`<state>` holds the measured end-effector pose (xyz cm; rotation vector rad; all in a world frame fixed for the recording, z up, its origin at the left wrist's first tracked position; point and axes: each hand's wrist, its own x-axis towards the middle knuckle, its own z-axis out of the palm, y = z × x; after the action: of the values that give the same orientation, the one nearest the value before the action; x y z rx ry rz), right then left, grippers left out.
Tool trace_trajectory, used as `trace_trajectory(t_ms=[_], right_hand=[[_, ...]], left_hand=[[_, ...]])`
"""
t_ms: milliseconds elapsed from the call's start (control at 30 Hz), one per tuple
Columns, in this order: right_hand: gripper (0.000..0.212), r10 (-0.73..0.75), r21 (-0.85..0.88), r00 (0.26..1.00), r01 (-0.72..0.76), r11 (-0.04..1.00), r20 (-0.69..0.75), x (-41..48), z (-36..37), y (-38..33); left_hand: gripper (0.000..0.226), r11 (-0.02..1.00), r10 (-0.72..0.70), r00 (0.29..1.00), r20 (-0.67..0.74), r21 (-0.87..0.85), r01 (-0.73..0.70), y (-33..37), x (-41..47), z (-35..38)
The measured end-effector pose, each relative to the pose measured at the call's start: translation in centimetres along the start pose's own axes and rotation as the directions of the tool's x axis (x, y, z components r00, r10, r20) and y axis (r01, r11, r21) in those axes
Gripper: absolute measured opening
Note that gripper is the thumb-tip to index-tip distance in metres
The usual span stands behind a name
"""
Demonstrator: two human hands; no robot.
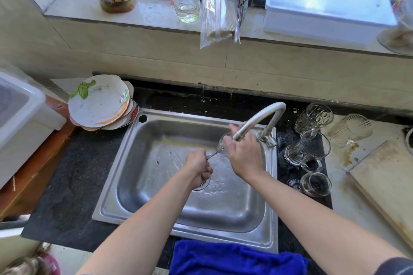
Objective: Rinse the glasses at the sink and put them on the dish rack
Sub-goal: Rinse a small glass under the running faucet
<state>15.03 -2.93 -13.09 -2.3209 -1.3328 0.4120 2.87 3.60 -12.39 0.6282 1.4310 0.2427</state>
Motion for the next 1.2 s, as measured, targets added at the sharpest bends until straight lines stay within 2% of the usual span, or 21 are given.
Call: trace_trajectory(t_ms=[100,200,233,300,333,367,400,433,467,533,633,667,700,800,867,933,967,1033,1067,1167,1200], right_hand=[[0.055,-0.234,-0.126,0.972,0.235,0.964,0.023,-0.8,-0.1,0.6],[0.06,-0.081,-0.085,0.997,0.08,0.993,-0.01,0.6,-0.6,1.8],[0.059,-0.12,-0.123,0.993,0.119,0.985,-0.001,0.6,-0.4,1.7],[0.057,-0.343,-0.183,0.939,0.34,0.922,0.019,0.4,-0.1,1.4],[0.056,-0.362,-0.131,0.932,0.362,0.923,0.026,0.4,-0.1,1.4],[0.052,-0.246,0.009,0.969,0.246,0.969,0.014,0.4,-0.7,0.8],[0.046,-0.042,0.202,0.999,0.045,0.978,-0.017,0.7,-0.7,0.7],[0.039,0.211,0.377,0.977,-0.209,0.902,0.039,1.2,-0.8,0.6],[0.037,0.417,0.501,0.892,-0.445,0.742,0.174,1.6,-0.9,0.1],[0.039,0.547,0.687,0.707,-0.664,0.295,0.448,1.8,-0.9,-1.2],[0.043,0.441,0.694,0.543,-0.627,-0.354,0.715,2.9,-2.4,-1.2],[0.044,0.411,0.656,0.513,-0.554,-0.512,0.754,3.1,-3.0,-1.2],[0.047,0.423,0.641,0.491,-0.476,-0.602,0.761,3.3,-2.8,-1.1],[0.064,0.421,0.64,0.494,-0.46,-0.616,0.761,2.6,-1.9,-2.1],[0.074,0.366,0.623,0.523,-0.491,-0.609,0.769,2.5,-2.5,-2.4],[0.078,0.379,0.632,0.532,-0.452,-0.629,0.757,3.5,-3.4,-1.3],[0.079,0.408,0.669,0.556,-0.419,-0.615,0.724,3.8,-3.5,-0.9],[0.073,0.444,0.737,0.592,-0.483,-0.473,0.673,3.4,-2.2,-1.3],[0.066,0.417,0.706,0.571,-0.543,-0.454,0.707,2.7,-2.1,-2.0],[0.067,0.28,0.639,0.603,-0.533,-0.556,0.747,2.1,-1.8,-1.6],[0.065,0.288,0.646,0.604,-0.535,-0.544,0.743,2.2,-2.4,-1.3]], left_hand=[[0.02,0.976,-0.191,0.97,0.151,-0.079,0.204,-0.3,-0.1,-0.7],[0.015,0.948,-0.282,0.932,0.227,-0.085,0.308,-0.6,0.4,-1.6],[0.015,0.94,-0.294,0.923,0.248,-0.098,0.326,-0.7,0.3,-1.7],[0.016,0.936,-0.29,0.916,0.277,-0.118,0.332,-0.9,0.0,-1.6],[0.017,0.94,-0.277,0.92,0.278,-0.119,0.319,-1.0,-0.3,-1.5],[0.018,0.952,-0.248,0.933,0.261,-0.11,0.284,-1.0,-0.6,-1.3],[0.018,0.971,-0.199,0.955,0.221,-0.085,0.222,-1.1,-0.8,-1.2],[0.019,0.991,-0.118,0.98,0.161,-0.042,0.126,-1.2,-0.8,-1.1],[0.019,1.0,-0.004,0.995,0.099,0.021,0.002,-1.4,-0.8,-1.1],[0.019,0.929,0.294,0.956,0.008,0.233,-0.287,-1.7,-0.8,-1.0],[0.018,0.646,0.631,0.773,0.057,0.513,-0.565,-2.3,-1.0,-1.2],[0.018,0.594,0.678,0.731,0.072,0.531,-0.604,-2.4,-1.2,-1.1],[0.018,0.563,0.703,0.706,0.083,0.543,-0.624,-2.5,-1.3,-0.8],[0.018,0.553,0.725,0.684,0.082,0.523,-0.648,-2.7,-1.7,0.2],[0.017,0.615,0.689,0.724,0.046,0.492,-0.616,-2.7,-1.6,0.0],[0.017,0.617,0.677,0.735,0.038,0.515,-0.595,-2.4,-1.8,-0.5],[0.017,0.616,0.671,0.741,0.042,0.524,-0.588,-2.3,-2.0,-0.6],[0.017,0.641,0.638,0.769,0.035,0.528,-0.556,-2.3,-1.8,-0.7],[0.017,0.668,0.608,0.793,0.037,0.516,-0.536,-2.4,-1.6,-0.7],[0.018,0.82,0.459,0.884,0.087,0.342,-0.46,-2.2,-1.2,-1.0],[0.019,0.856,0.414,0.903,0.113,0.289,-0.429,-1.9,-1.3,-1.1]])
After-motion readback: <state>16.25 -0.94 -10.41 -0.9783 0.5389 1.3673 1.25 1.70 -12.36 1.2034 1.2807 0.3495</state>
